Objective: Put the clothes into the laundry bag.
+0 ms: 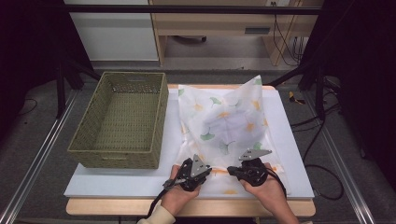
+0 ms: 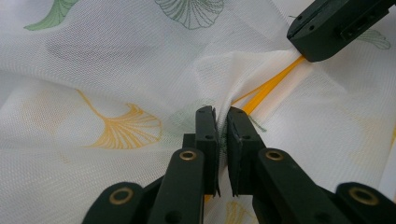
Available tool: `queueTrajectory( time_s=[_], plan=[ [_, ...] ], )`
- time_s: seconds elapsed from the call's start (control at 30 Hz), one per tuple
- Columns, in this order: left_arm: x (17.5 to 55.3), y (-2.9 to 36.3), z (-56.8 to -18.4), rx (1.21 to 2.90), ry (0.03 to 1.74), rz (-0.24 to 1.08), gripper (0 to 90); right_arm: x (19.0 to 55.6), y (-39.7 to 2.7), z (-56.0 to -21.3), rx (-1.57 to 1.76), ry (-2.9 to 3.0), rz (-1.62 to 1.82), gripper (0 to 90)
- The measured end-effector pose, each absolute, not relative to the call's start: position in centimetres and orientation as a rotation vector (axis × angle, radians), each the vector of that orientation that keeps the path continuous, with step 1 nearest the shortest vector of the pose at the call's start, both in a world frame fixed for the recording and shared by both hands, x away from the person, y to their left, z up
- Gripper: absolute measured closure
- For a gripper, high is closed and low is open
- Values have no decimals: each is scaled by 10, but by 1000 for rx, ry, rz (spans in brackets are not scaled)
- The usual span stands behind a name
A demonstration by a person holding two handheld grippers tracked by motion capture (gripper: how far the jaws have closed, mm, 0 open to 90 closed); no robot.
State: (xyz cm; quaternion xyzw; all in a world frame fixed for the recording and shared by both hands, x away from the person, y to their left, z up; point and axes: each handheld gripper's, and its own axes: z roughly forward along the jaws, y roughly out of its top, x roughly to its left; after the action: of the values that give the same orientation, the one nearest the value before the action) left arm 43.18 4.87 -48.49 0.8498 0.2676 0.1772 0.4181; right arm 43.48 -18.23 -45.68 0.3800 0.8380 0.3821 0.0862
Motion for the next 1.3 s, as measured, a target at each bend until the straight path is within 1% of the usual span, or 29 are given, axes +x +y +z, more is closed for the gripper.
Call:
queueTrajectory(
  time_s=[0.3, 0.4, 0.57, 0.7, 0.83, 0.87, 0.9, 0.97, 1.0, 1.07, 1.17, 1.23, 1.3],
  plan=[
    [433, 49, -486, 2127, 674, 438, 823, 437, -183, -460, 1137, 2500, 1134, 887],
    [432, 50, -485, 2120, 673, 438, 803, 437, -183, -460, 1150, 2500, 1133, 886],
    [429, 51, -482, 2110, 661, 440, 727, 437, -184, -461, 1150, 2490, 1131, 862],
    [429, 52, -481, 2101, 667, 439, 715, 438, -184, -462, 1142, 2493, 1141, 851],
    [429, 53, -480, 2092, 670, 434, 683, 440, -184, -462, 1153, 2484, 1143, 805],
    [429, 53, -480, 2088, 672, 436, 666, 440, -185, -462, 1149, 2472, 1150, 757],
    [429, 54, -479, 2087, 673, 435, 666, 440, -185, -462, 1149, 2472, 1150, 757],
    [429, 55, -478, 2077, 681, 434, 647, 439, -186, -461, 1153, 2471, 1161, 711],
    [429, 56, -478, 2071, 687, 435, 647, 439, -186, -461, 1153, 2471, 1161, 711],
    [429, 57, -477, 2066, 693, 438, 627, 439, -186, -461, 1141, 2462, 1162, 670],
    [429, 58, -477, 2050, 698, 438, 563, 440, -187, -460, 1150, 2441, 1181, 606],
    [428, 57, -476, 2040, 708, 450, 490, 440, -188, -459, 1157, 2428, 1190, 564],
    [428, 58, -475, 2030, 714, 455, 450, 440, -189, -457, 1146, 2411, 1209, 525]
  ],
)
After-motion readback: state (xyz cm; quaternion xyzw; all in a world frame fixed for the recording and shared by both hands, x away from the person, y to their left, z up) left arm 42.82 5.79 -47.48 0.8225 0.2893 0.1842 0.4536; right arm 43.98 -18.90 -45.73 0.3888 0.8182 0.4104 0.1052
